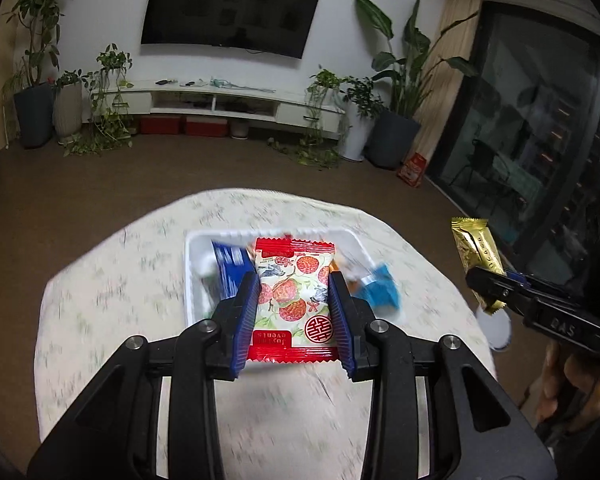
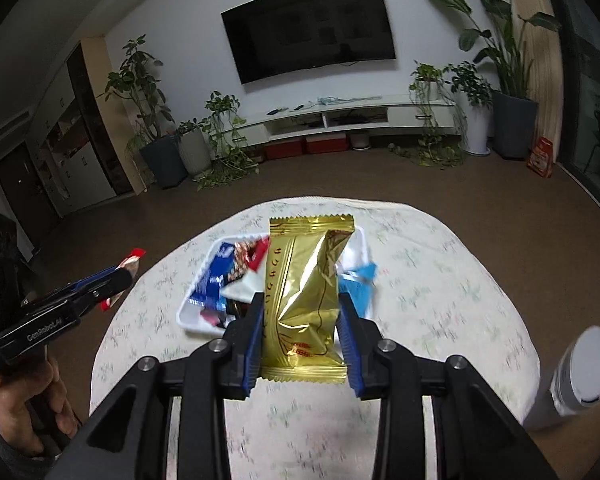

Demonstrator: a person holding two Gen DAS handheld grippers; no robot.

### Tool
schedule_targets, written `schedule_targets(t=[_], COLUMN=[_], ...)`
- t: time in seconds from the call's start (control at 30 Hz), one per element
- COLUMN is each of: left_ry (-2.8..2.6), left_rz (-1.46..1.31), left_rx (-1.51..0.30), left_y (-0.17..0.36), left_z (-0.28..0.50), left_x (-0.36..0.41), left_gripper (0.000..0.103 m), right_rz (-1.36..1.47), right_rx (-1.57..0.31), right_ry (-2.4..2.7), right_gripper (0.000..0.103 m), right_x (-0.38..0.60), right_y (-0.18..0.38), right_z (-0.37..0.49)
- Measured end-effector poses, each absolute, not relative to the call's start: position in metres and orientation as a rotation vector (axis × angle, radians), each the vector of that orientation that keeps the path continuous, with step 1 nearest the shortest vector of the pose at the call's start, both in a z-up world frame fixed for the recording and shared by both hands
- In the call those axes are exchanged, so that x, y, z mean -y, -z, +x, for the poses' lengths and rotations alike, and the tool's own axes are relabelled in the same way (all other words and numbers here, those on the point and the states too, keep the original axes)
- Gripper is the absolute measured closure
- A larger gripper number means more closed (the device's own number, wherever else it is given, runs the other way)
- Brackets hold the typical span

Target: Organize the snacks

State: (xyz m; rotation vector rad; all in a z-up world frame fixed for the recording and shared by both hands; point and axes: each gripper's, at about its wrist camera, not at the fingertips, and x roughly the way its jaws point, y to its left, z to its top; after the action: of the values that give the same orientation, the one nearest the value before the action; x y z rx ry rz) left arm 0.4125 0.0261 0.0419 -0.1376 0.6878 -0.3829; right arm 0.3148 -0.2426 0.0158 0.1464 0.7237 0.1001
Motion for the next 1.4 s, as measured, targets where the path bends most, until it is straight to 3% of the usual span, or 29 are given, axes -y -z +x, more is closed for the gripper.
schedule_targets(t=[0.17,0.37,0.93,1.07,1.3,1.4], left_ry=[0.352,0.359,0.34,0.338,0.316,0.313], left_rz=[-0.12,-0.108,-0.082,-0.089,-0.086,-0.102], left_rx=[-0.732,-0.812,-0.86,-0.844,-0.81,-0.794], left_y=[-0.028,0.011,0.077,0.077,0.065,0.057], left_z=[0.468,0.513,0.54,0.541,0.535,0.524], left_x=[-0.017,0.001,0.012,0.012,0.006,-0.001], left_gripper=[0.07,0.07,0.065,0.05,0.031,0.012], right_rz=[0.081,0.003,-0.094,-0.103,-0.093,-0.093], right_rx=[-0.761,-0.871,-0.956,-0.951,-0.921,-0.896], right_ry=[-0.141,-0.126,-0.089,-0.078,-0.057,-0.055], right_gripper=[0.066,0.066,0.065,0.062,0.045,0.037], right_x=[0.221,0.205,0.19,0.189,0.195,0.197], right_y=[-0.01,0.039,0.105,0.102,0.091,0.083], right_z=[0.379,0.45,0.482,0.481,0.475,0.47])
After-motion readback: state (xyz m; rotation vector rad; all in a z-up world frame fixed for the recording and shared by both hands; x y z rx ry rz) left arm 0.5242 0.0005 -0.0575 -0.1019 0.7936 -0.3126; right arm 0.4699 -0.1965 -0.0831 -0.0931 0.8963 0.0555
